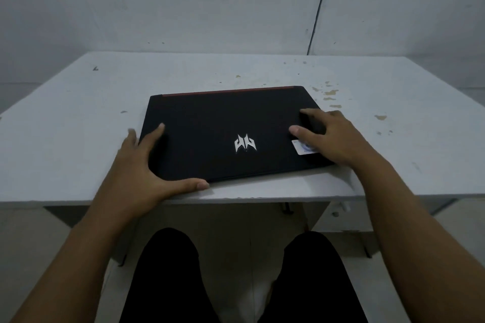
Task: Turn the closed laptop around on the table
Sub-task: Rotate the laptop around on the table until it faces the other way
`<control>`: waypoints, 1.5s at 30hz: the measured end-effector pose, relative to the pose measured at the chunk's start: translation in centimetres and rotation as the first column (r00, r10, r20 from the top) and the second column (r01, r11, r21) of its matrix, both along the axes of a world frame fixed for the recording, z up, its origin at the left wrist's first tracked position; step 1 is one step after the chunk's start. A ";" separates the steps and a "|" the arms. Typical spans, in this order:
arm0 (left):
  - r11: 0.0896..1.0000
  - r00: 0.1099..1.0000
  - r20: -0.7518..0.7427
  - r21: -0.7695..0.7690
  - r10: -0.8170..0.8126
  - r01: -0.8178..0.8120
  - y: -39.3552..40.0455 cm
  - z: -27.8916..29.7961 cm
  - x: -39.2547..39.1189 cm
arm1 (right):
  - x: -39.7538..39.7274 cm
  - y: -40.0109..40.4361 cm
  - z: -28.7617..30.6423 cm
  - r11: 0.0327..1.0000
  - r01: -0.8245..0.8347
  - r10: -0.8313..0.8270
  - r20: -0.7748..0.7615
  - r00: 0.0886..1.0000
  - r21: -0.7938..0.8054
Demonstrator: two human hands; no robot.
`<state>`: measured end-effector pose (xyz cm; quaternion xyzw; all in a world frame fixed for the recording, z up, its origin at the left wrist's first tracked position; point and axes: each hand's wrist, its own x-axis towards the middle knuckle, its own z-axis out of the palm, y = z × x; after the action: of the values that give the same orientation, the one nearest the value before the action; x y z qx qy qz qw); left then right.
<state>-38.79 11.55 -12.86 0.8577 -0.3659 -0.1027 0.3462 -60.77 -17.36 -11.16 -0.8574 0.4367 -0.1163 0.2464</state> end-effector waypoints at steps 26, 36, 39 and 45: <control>0.983 0.983 -0.007 0.013 -0.182 0.183 1.9 0.2 4.8 | -4.6 7.1 -3.7 0.988 -0.043 0.082 0.265 0.961 -0.151; 0.987 0.987 0.018 0.012 -0.160 0.160 2.9 -0.6 3.0 | -5.4 6.5 -3.6 0.966 -0.148 0.186 0.177 0.966 -0.210; 0.988 0.987 0.045 0.017 -0.156 0.155 3.3 -0.9 2.7 | -5.4 6.4 -3.9 0.963 -0.152 0.198 0.201 0.959 -0.223; 0.987 0.983 0.109 -0.041 -0.148 0.153 3.2 -1.1 2.6 | -5.8 6.8 -4.8 0.944 -0.137 0.235 0.320 0.918 -0.299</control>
<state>-36.24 14.72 -13.99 0.8230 -0.4501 -0.0739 0.3386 -66.58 -10.54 -15.93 -0.8862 0.2814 -0.3017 0.2108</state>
